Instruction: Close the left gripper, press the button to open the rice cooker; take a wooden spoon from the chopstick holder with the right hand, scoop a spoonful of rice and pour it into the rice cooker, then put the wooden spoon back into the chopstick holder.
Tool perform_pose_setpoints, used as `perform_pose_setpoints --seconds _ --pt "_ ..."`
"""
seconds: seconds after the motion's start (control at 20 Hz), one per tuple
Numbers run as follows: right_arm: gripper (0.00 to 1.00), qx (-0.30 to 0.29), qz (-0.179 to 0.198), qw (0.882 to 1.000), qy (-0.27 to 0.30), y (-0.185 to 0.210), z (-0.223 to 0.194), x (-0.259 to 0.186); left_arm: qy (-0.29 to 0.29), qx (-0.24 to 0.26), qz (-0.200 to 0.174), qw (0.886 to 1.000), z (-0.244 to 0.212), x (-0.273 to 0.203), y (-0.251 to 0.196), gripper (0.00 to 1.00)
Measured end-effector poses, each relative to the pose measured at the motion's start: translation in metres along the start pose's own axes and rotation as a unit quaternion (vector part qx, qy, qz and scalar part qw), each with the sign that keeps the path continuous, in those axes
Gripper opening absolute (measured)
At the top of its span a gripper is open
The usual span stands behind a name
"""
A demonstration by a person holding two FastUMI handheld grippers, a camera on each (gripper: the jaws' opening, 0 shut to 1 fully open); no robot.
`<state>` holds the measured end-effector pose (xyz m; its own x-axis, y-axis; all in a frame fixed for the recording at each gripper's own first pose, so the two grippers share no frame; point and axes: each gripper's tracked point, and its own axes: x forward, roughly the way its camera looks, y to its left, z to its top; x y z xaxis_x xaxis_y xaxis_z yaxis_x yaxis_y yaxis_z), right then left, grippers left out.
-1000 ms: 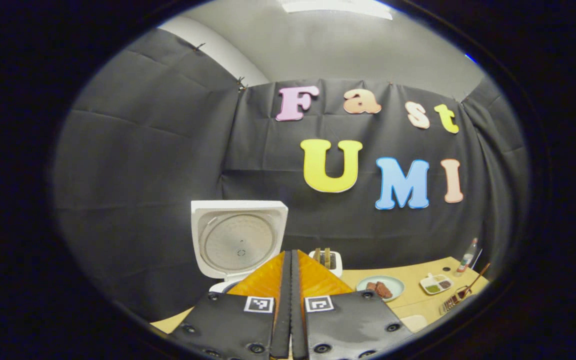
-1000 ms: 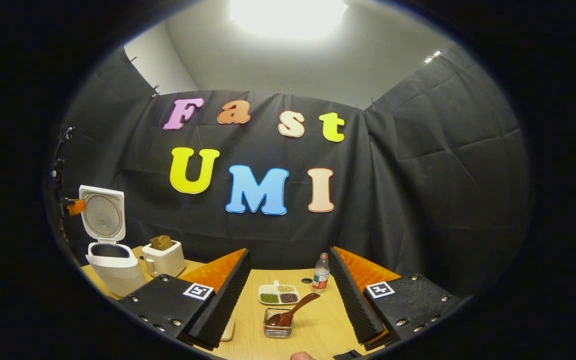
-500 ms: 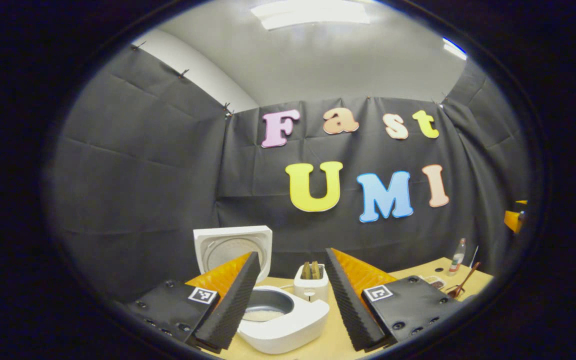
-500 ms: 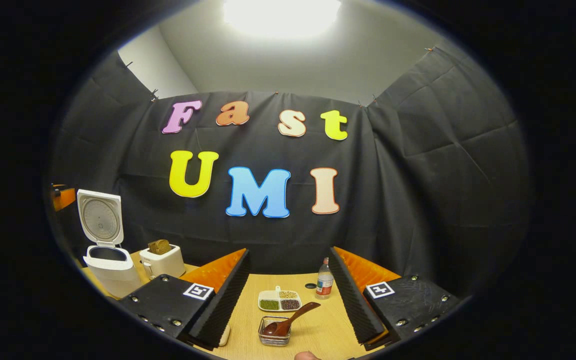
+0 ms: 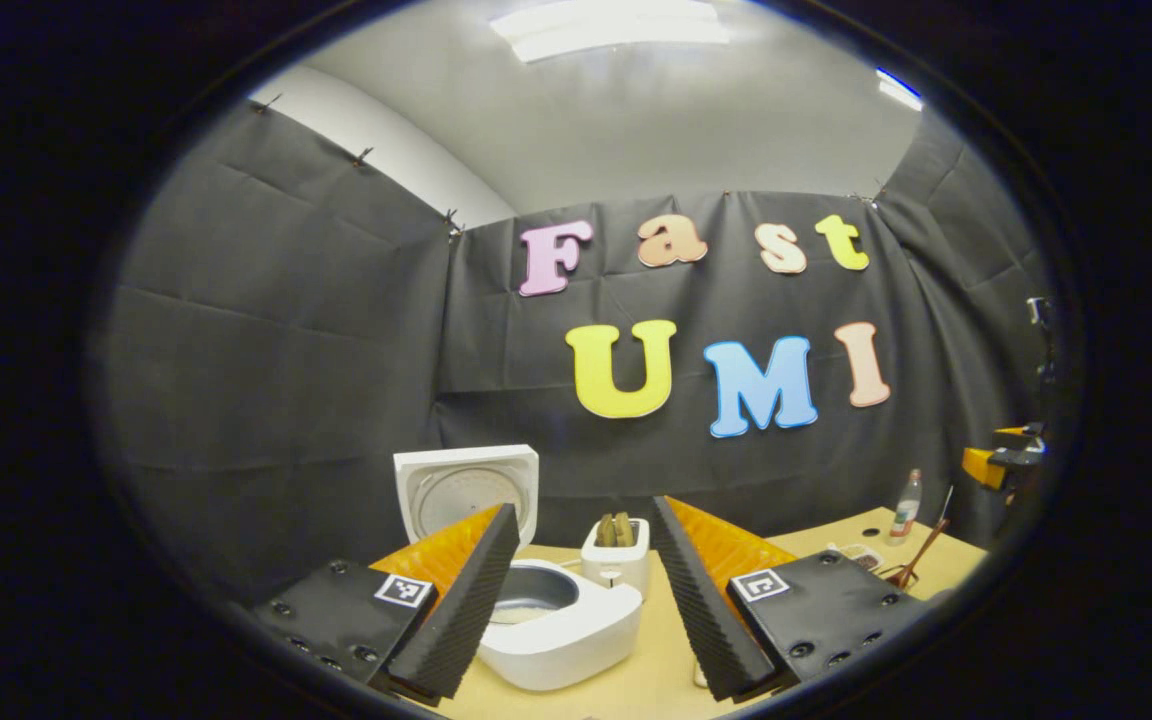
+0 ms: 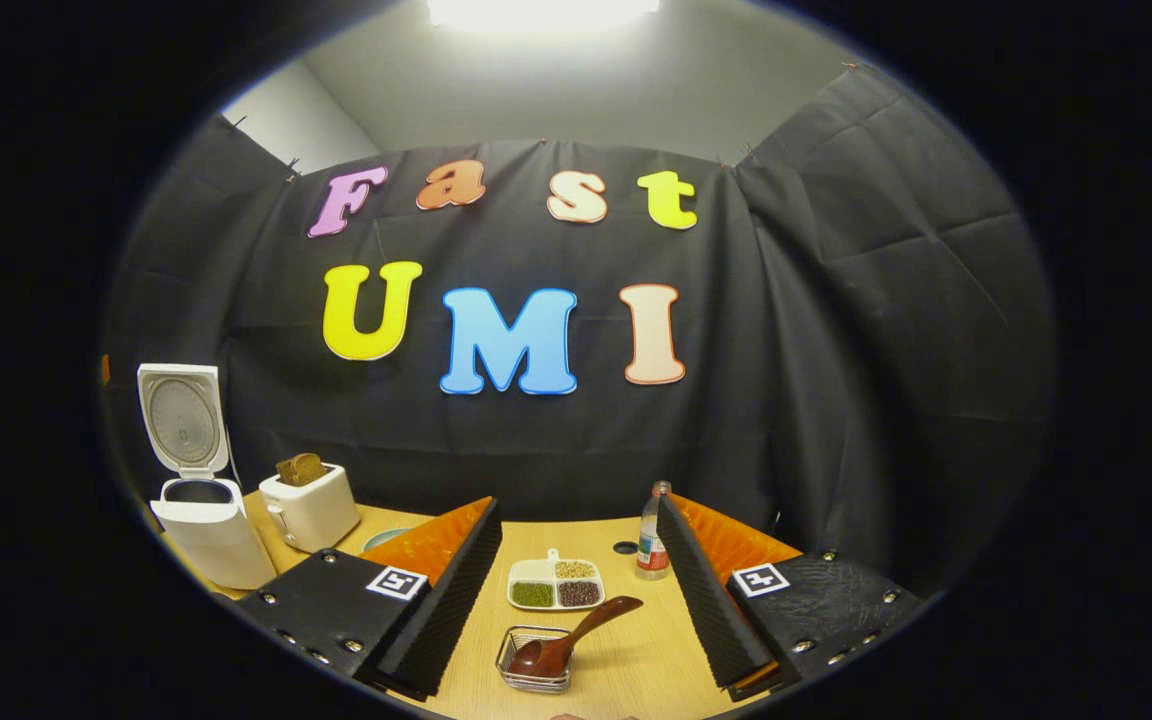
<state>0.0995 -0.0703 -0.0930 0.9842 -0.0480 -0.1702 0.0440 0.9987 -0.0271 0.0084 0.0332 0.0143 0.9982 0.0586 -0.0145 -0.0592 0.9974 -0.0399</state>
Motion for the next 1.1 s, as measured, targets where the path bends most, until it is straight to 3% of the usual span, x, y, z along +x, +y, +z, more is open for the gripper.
perform_pose_setpoints --seconds 0.1,0.3,0.65,0.85,0.9,0.95,1.1 --pt "0.95 0.002 0.003 1.000 0.016 -0.001 -0.013 0.010 0.006 -0.002 0.007 1.000 0.000 -0.006 0.002 0.96" --pt "0.95 0.009 -0.003 0.999 0.050 -0.007 -0.043 0.029 0.008 0.004 0.027 1.000 0.003 -0.015 0.011 0.89" --pt "0.95 0.062 -0.011 0.991 0.122 -0.018 -0.105 0.054 0.019 0.024 0.054 0.998 0.002 -0.028 0.020 0.89" --pt "0.96 0.098 -0.016 0.981 0.166 -0.023 -0.139 0.064 0.021 0.030 0.064 0.997 0.001 -0.033 0.022 0.89" --pt "0.96 0.108 -0.016 0.978 0.177 -0.023 -0.148 0.065 0.022 0.031 0.066 0.997 0.001 -0.034 0.022 0.96" --pt "0.96 0.119 -0.014 0.974 0.190 -0.022 -0.156 0.066 0.023 0.032 0.068 0.997 0.001 -0.036 0.022 0.89" --pt "0.94 0.156 0.007 0.961 0.226 -0.011 -0.173 0.066 0.028 0.035 0.074 0.996 -0.001 -0.037 0.025 0.94"
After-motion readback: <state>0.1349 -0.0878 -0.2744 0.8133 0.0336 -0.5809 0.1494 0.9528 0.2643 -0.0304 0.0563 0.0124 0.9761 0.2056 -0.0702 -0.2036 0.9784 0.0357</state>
